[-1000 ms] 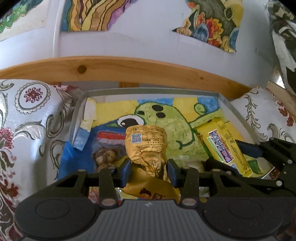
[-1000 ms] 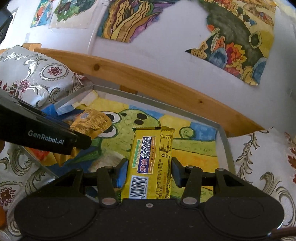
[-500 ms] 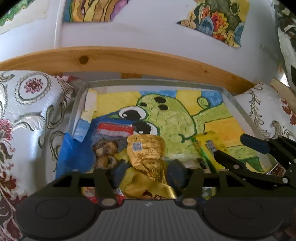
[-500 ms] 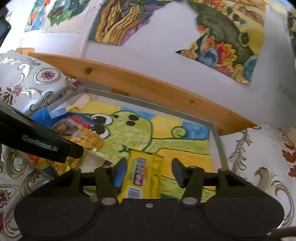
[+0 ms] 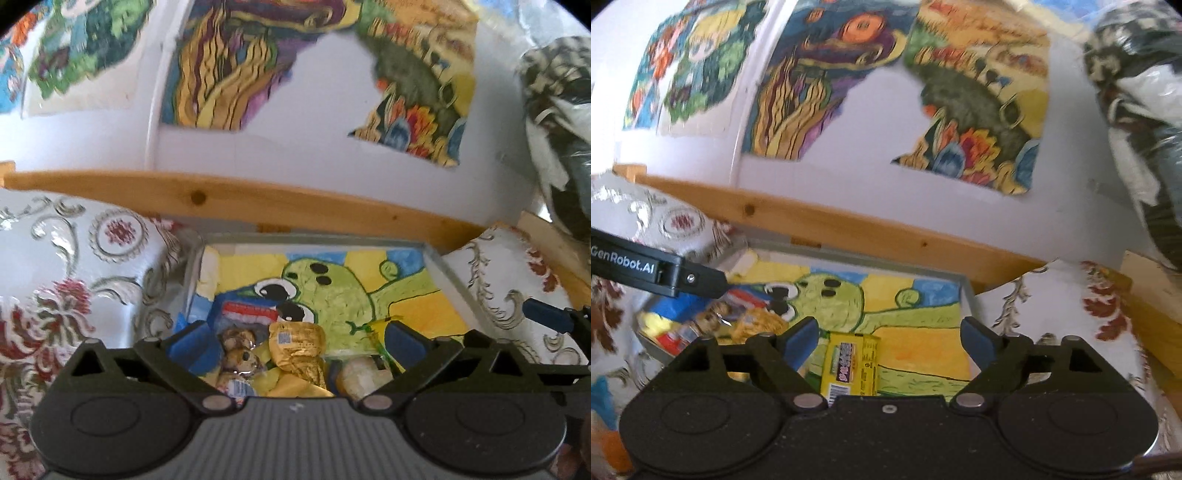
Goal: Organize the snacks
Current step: 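Open both tools to drop the yellow bar and gold packet in the tray, then move both tools back over the snack pile, then lower the right tool onto the brown jerky packet and close, then lower the left tool onto the clear sausage pack and close while the right tool holds the jerky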
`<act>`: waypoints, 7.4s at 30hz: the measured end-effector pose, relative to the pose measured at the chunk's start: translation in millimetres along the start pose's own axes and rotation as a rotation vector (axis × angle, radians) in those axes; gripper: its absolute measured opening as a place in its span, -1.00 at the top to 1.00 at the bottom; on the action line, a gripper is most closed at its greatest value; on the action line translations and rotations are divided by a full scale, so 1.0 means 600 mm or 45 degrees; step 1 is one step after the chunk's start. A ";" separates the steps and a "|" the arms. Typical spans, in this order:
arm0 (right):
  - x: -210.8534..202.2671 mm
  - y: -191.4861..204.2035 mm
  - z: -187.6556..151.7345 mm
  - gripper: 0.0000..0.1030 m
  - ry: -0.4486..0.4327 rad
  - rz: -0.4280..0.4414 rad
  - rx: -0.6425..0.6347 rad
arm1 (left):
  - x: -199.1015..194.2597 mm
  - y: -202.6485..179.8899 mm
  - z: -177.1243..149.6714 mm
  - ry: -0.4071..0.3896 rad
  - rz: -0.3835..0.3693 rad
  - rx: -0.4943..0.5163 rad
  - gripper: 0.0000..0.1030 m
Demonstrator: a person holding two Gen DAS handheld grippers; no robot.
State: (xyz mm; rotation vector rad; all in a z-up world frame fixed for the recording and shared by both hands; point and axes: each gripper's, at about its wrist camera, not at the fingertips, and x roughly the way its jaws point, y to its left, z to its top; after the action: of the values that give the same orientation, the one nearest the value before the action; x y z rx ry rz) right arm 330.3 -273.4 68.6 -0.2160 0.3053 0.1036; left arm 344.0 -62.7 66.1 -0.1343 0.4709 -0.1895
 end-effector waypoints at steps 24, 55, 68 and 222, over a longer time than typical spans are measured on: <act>-0.275 0.072 -0.012 -0.99 -0.096 0.110 0.049 | -0.282 0.038 -0.108 -0.136 0.152 0.065 -0.99; -0.399 0.172 -0.170 -0.99 0.243 0.306 0.015 | -0.386 0.104 -0.291 0.218 0.261 0.220 -0.99; -0.382 0.197 -0.213 -0.99 0.418 0.344 0.020 | -0.361 0.107 -0.304 0.327 0.211 0.215 -0.99; -0.318 0.182 -0.271 0.05 0.579 0.559 -0.110 | -0.228 0.055 -0.312 0.628 -0.251 0.138 -0.04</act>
State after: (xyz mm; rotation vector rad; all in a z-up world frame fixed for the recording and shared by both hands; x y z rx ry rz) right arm 88.1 -217.0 -45.0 -0.2546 0.8006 0.5060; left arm 142.7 -17.2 -44.9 -0.0256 0.9378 -0.4459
